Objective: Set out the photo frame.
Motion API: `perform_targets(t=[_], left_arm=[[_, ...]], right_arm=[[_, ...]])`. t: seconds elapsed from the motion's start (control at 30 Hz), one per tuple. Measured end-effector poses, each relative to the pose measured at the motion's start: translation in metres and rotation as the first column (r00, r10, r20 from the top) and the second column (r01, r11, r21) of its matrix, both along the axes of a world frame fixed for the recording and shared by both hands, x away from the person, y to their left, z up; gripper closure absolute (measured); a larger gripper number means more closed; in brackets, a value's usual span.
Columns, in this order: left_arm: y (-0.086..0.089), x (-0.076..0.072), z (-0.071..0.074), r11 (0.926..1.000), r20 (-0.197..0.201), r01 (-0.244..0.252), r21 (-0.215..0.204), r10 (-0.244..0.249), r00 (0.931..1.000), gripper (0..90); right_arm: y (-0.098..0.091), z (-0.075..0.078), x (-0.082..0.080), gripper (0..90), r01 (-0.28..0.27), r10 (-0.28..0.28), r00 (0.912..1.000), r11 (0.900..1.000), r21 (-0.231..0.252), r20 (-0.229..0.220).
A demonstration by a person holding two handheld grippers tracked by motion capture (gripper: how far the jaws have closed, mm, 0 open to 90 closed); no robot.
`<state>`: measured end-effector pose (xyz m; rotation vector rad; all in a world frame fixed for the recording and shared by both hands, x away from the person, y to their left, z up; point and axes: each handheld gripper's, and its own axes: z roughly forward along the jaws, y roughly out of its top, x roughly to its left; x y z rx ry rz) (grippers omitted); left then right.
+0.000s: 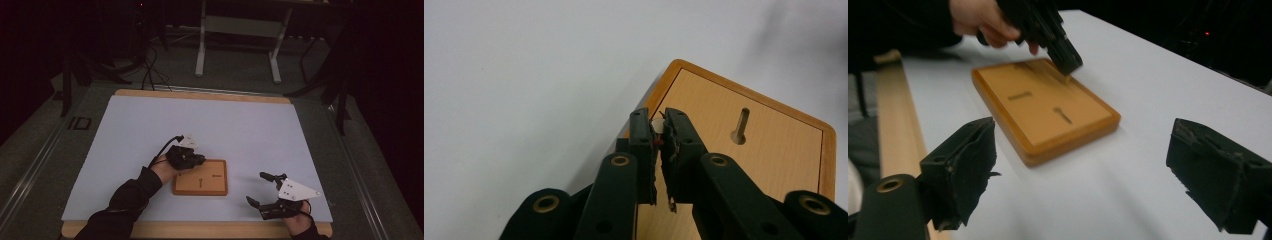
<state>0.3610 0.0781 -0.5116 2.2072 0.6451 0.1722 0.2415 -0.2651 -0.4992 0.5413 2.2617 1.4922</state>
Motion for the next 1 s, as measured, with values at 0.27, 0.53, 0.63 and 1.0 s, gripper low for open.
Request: perform_targets(t=[0.27, 0.53, 0.63, 1.0], left_arm=[[0.002, 0.010, 0.001, 0.9995, -0.068, -0.004, -0.031, 0.001, 0.9977, 83.9], [0.003, 0.016, 0.001, 0.9991, -0.113, -0.005, -0.043, 0.000, 0.9935, 84.2], [0.003, 0.018, 0.002, 0.9989, -0.123, -0.005, -0.047, -0.001, 0.9924, 84.2], [0.004, 0.024, 0.002, 0.9984, -0.163, -0.008, -0.055, -0.001, 0.9867, 84.3]], right_arm=[[0.011, 0.010, -0.003, 11.4, -0.033, 0.035, 0.9976, 0.9986, -0.041, 0.060], [0.040, 0.001, -0.008, 13.1, -0.066, 0.084, 0.9921, 0.9812, -0.181, 0.093], [0.051, 0.000, -0.010, 13.8, -0.069, 0.106, 0.9856, 0.9637, -0.258, 0.132], [0.080, -0.014, -0.013, 21.3, -0.014, 0.158, 0.9526, 0.8770, -0.480, 0.260]])
